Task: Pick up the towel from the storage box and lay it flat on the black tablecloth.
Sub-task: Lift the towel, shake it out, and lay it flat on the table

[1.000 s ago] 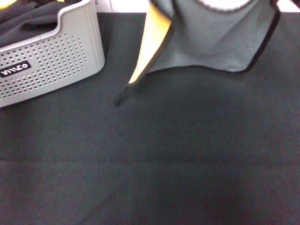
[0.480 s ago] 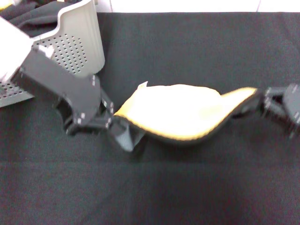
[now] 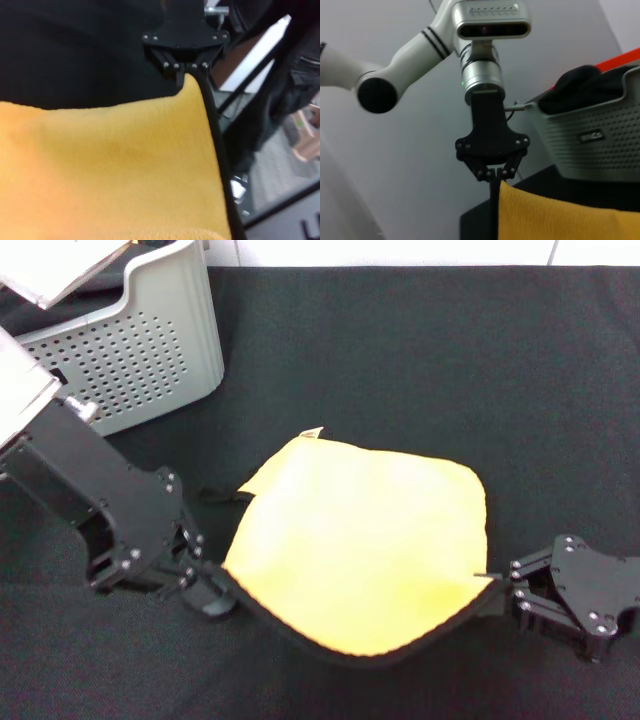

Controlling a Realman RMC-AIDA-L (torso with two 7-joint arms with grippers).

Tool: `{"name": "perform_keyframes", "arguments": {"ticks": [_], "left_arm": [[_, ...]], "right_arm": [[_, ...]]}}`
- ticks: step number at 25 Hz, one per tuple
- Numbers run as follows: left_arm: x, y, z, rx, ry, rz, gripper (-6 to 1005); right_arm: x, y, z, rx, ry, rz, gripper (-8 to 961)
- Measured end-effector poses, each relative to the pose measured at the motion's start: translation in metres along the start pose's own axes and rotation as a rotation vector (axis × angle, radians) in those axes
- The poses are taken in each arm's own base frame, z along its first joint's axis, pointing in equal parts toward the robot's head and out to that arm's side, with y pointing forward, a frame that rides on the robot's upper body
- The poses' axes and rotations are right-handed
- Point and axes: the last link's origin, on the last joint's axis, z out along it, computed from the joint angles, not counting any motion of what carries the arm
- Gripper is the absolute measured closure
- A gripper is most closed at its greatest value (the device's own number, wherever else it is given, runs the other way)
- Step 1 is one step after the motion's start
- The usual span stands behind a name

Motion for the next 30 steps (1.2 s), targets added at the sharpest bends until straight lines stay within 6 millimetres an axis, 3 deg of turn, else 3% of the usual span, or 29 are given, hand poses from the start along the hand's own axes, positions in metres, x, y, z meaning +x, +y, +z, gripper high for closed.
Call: {"name": "perform_keyframes", "arguments": {"ticks": [18, 30], "left_arm": [[0.027, 0.039, -0.021, -0.176, 0.017, -0.006, 974], [0.025, 0.057, -0.038, -0.237, 0.069, -0.045, 973]], "right_arm": [[-0.005, 0.049, -0.033, -0.174, -0.115, -0.06, 912], [-0.005, 0.058, -0.036, -0.214, -0.126, -0.049, 909]]}}
